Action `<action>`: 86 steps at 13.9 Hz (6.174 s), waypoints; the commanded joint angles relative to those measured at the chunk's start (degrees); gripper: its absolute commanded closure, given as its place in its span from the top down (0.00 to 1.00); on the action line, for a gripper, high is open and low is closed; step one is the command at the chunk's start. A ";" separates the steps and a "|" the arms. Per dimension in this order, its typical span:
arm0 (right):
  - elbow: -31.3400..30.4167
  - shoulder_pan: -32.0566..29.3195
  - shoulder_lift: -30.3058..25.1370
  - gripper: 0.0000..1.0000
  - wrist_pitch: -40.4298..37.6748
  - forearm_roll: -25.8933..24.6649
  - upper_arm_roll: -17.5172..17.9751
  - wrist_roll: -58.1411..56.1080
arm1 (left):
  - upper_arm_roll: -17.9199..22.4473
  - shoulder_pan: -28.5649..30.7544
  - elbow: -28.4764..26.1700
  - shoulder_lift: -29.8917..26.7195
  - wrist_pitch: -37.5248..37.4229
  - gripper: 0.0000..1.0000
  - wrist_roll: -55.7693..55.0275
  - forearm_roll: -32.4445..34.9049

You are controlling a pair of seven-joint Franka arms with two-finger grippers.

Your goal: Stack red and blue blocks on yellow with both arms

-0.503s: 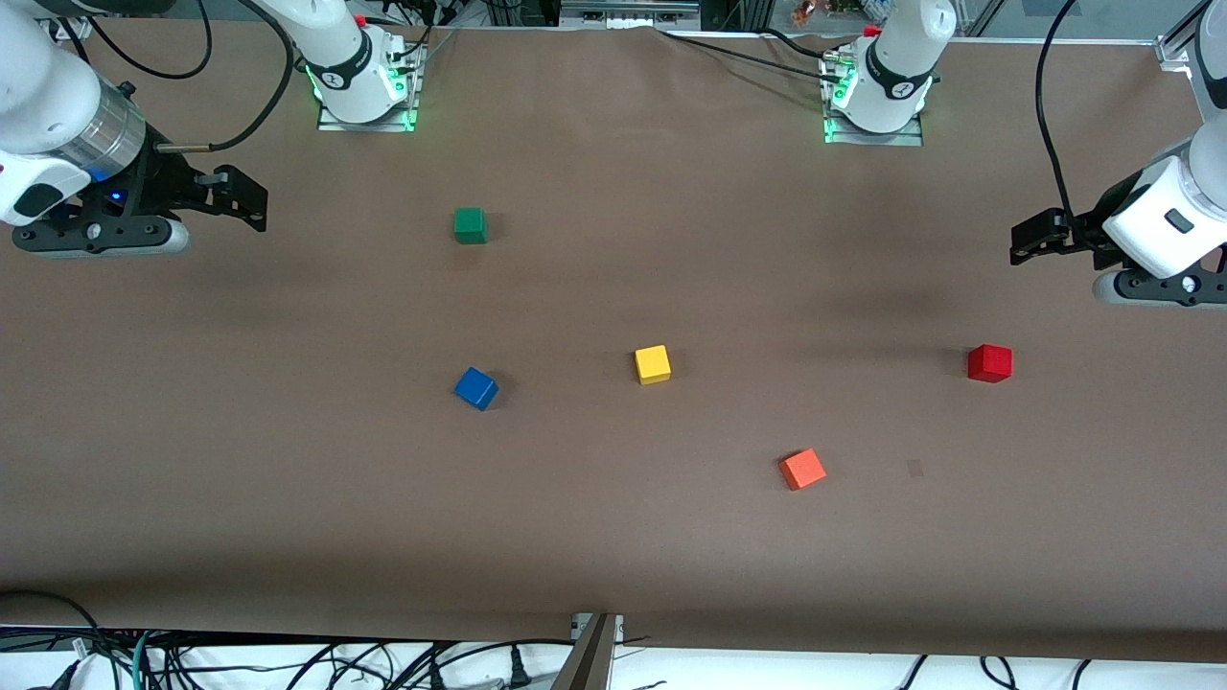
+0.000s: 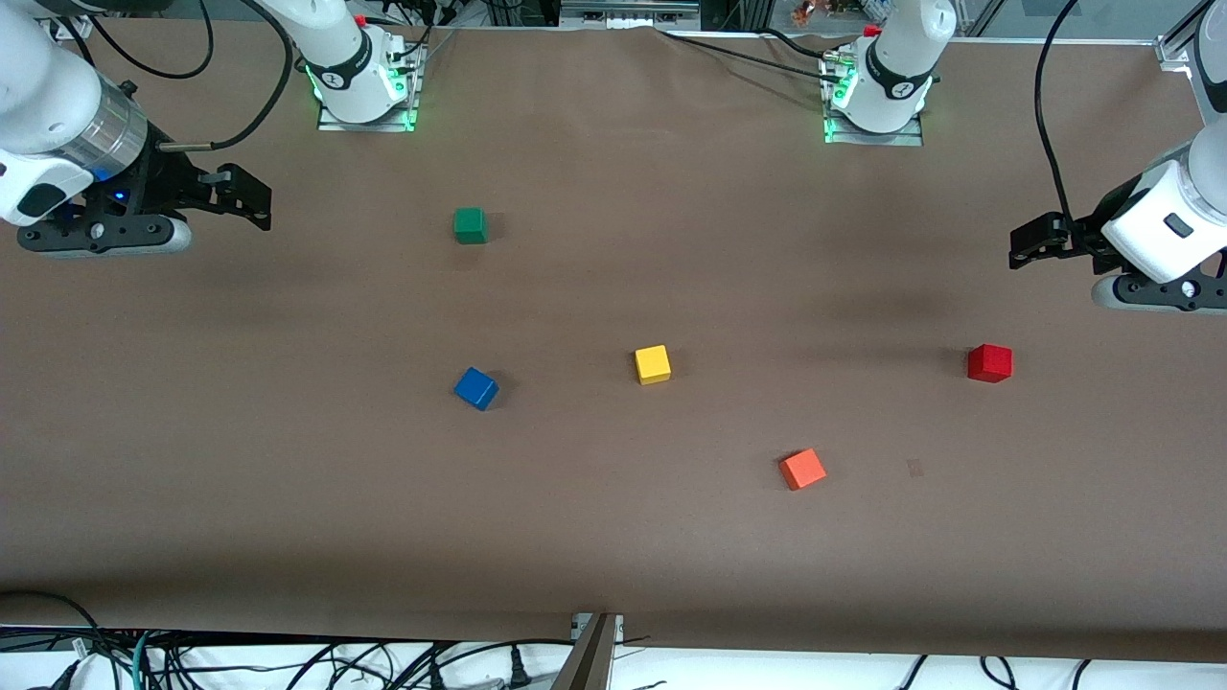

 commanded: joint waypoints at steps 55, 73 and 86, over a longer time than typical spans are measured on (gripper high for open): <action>1.18 0.29 1.02 1.00 -2.25 0.92 0.32 -0.90 | 0.00 18.04 -30.85 20.26 51.61 0.90 32.77 1.64; 0.56 6.44 31.94 0.99 35.70 15.49 0.67 19.57 | -21.89 -4.24 -6.35 24.19 34.38 0.01 -33.79 1.81; -1.81 9.34 39.35 0.94 43.72 16.30 0.76 31.00 | -11.78 -26.42 7.56 38.36 37.55 0.01 -52.30 2.25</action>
